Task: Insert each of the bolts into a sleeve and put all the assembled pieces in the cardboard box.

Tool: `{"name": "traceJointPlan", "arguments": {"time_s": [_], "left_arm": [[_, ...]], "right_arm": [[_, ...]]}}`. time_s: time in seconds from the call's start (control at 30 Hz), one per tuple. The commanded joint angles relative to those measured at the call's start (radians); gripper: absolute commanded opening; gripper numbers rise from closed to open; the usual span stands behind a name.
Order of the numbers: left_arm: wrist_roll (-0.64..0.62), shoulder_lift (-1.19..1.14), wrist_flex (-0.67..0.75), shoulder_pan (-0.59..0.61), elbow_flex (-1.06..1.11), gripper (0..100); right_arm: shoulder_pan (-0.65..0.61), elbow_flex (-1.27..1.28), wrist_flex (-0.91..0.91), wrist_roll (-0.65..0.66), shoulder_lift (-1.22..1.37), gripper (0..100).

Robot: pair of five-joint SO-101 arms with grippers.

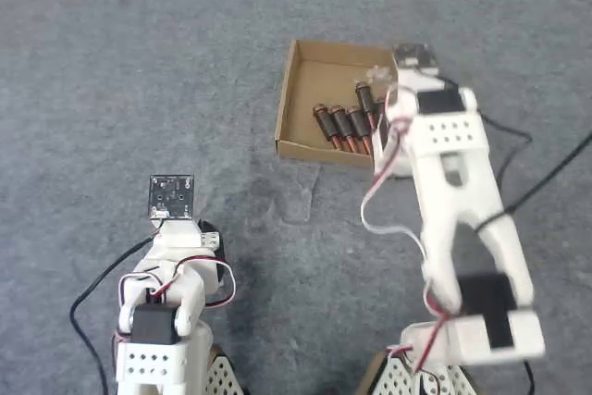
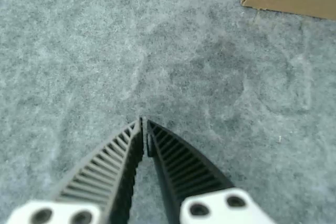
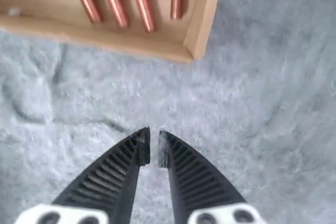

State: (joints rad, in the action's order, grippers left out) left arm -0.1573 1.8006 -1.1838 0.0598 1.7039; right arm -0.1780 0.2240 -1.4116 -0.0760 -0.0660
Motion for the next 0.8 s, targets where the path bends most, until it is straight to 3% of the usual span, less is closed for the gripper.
{"name": "traceJointPlan", "arguments": {"time_s": [0.0, 0.23, 0.53, 0.77], "left_arm": [[0.003, 0.021, 0.005, 0.003, -0.019, 1], [0.003, 0.021, 0.005, 0.003, -0.019, 1], [0.003, 0.021, 0.006, 0.002, -0.019, 1], [0.003, 0.021, 0.006, 0.0, -0.019, 1]], "right_arm": [[-0.004, 0.218, 0.105, -0.009, -0.191, 0.6], [0.001, 0.609, 0.249, -0.006, -0.443, 0.6], [0.059, 0.933, 0.478, -0.002, -0.723, 0.6], [0.163, 1.094, 0.581, 0.137, -0.918, 0.6]]}}
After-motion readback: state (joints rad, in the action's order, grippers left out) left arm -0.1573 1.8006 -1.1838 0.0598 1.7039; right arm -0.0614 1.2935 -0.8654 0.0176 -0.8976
